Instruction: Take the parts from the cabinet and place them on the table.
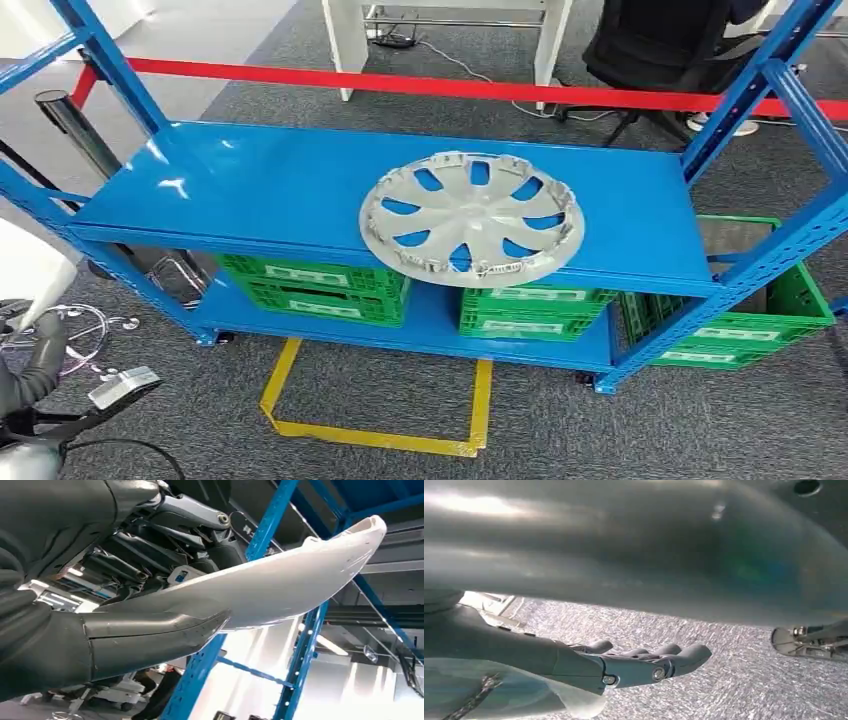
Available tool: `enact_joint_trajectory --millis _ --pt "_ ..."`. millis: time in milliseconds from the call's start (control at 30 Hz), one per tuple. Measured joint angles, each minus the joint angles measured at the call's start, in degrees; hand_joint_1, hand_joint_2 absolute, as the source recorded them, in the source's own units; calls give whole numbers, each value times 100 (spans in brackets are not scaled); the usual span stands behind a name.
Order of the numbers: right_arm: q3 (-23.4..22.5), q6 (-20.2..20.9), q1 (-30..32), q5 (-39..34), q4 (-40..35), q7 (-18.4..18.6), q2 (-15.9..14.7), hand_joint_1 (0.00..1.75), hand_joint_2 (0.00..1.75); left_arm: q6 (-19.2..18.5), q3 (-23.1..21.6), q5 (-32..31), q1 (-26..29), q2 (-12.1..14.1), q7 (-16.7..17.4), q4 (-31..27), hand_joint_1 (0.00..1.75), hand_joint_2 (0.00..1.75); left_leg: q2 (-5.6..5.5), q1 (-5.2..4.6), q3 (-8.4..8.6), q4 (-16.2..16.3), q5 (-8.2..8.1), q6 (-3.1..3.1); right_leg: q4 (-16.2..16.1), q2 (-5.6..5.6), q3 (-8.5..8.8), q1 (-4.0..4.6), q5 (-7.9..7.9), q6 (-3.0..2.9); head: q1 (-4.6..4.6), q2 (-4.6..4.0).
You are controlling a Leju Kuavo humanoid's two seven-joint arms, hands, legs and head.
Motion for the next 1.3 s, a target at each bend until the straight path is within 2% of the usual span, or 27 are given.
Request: enact_joint_trajectory --millis 667,833,933,1033,1067,1100,1167,1200,1233,1267,1300 --pt "0 -59 0 0 0 0 0 0 0 0 2 -48 -1 46 0 15 175 175 0 -7 -26 26 1 1 0 -1 -14 -10 17 13 0 0" --pt "0 -59 -1 0 2 0 0 0 0 0 2 -48 0 50 0 20 175 175 0 -21 -52 57 -4 12 -6 -2 -27 -20 36 38 -2 0" --pt "0 -59 -1 0 2 0 0 0 0 0 2 -46 -1 55 0 20 175 175 -1 -29 -70 85 -8 34 -7 -2 -31 -28 47 55 0 0" --pt "0 -59 -2 0 2 0 0 0 0 0 2 -46 -2 61 0 20 175 175 -2 -40 -84 54 23 102 -33 -2 -35 -39 76 110 -4 0" --pt "0 -61 -2 0 2 0 -2 0 0 0 2 -48 -1 61 0 20 175 175 20 20 -54 -49 93 151 18 1 -89 -41 20 127 2 0" --pt "0 -61 1 0 2 0 -2 0 0 0 2 -46 -10 61 0 20 175 175 30 14 -59 -69 111 179 167 2 -165 -31 -126 134 6 0" --pt "0 -61 -1 0 4 0 -2 0 0 0 7 -48 -5 61 0 22 175 175 33 10 -110 -69 125 199 1046 5 -562 -51 -610 150 20 0" --pt "0 -61 1 0 4 0 -2 0 0 0 7 -48 -2 61 0 26 175 175 42 7 -131 -66 128 200 1500 5 -769 -54 -801 164 15 0" --pt "0 -61 4 0 4 2 -2 0 0 0 7 -48 -1 61 0 33 175 175 47 7 -147 -57 134 196 1786 4 -899 -53 -875 177 20 0" --pt "0 -61 9 0 7 0 -2 0 0 0 7 -46 2 61 0 39 175 175 47 9 -152 -49 136 193 1774 2 -884 -60 -785 184 20 0" --pt "0 -61 10 0 7 0 -2 0 0 0 7 -46 6 61 0 48 175 175 47 12 -150 -40 136 190 1494 -1 -725 -69 -584 187 17 0"
